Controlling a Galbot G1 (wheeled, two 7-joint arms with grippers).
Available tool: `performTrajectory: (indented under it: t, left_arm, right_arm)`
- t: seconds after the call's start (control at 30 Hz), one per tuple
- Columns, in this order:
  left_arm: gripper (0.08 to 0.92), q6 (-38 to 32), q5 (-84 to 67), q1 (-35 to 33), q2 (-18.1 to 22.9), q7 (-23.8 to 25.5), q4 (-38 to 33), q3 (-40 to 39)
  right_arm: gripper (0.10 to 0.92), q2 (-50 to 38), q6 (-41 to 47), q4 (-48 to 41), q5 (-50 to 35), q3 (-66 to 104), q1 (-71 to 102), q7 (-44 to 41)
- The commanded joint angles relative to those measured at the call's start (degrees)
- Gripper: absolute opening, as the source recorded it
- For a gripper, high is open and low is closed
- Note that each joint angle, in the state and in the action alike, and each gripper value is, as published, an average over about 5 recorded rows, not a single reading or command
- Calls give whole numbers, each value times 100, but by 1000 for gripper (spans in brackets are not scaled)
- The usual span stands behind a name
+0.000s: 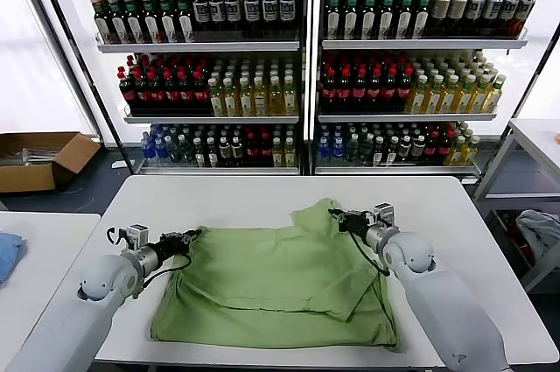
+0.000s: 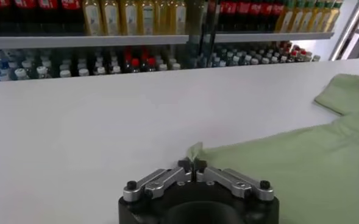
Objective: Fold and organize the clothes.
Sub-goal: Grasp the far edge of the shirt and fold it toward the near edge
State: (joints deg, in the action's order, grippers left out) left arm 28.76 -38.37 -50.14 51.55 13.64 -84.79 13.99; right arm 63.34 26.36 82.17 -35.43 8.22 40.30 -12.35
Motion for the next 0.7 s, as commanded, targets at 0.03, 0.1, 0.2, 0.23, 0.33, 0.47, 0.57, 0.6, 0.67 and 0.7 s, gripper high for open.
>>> performTrajectory:
  t: [0.03,0.1,0.2,0.23,0.33,0.47,0.57,0.6,0.67,0.7]
  left_arm:
    - [91,-171,-303,-589,-133,-247,-1200,678]
    - [91,-191,-331,-797,-186,-322,-1456,845]
    - [91,-212,-359,-1155,-261,-408,-1839,1077]
    - [91,-216,-359,-1286,-275,-430,-1971,1164]
    - [91,-173,-349,-1758,-302,-511,-2382,1433]
    - [91,-30,-274,-2538,-343,-613,-2833,1817]
    - [91,88,-217,-3054,-330,-626,-3042,2098]
    - [91,130,-205,-3194,-317,-621,-3094,2183]
    - [91,205,-168,-3491,-291,-605,-3183,2354]
    - [91,233,-145,-3615,-281,-597,-3209,2417]
  right_arm:
    - [105,-240,19,1361,-444,502,598,79]
    - [105,-349,27,1761,-486,713,952,89]
    - [105,-492,46,2381,-552,1108,1634,106]
    - [105,-520,53,2560,-562,1244,1859,115]
    - [105,-551,67,3123,-566,1769,2573,141]
    - [105,-522,-15,3746,-455,2410,3615,118]
    - [105,-436,-112,4095,-297,2733,4424,121]
    - [105,-397,-125,4204,-265,2820,4632,124]
    - [105,-321,-145,4418,-199,2993,5038,120]
    - [105,-297,-153,4500,-160,3053,5183,115]
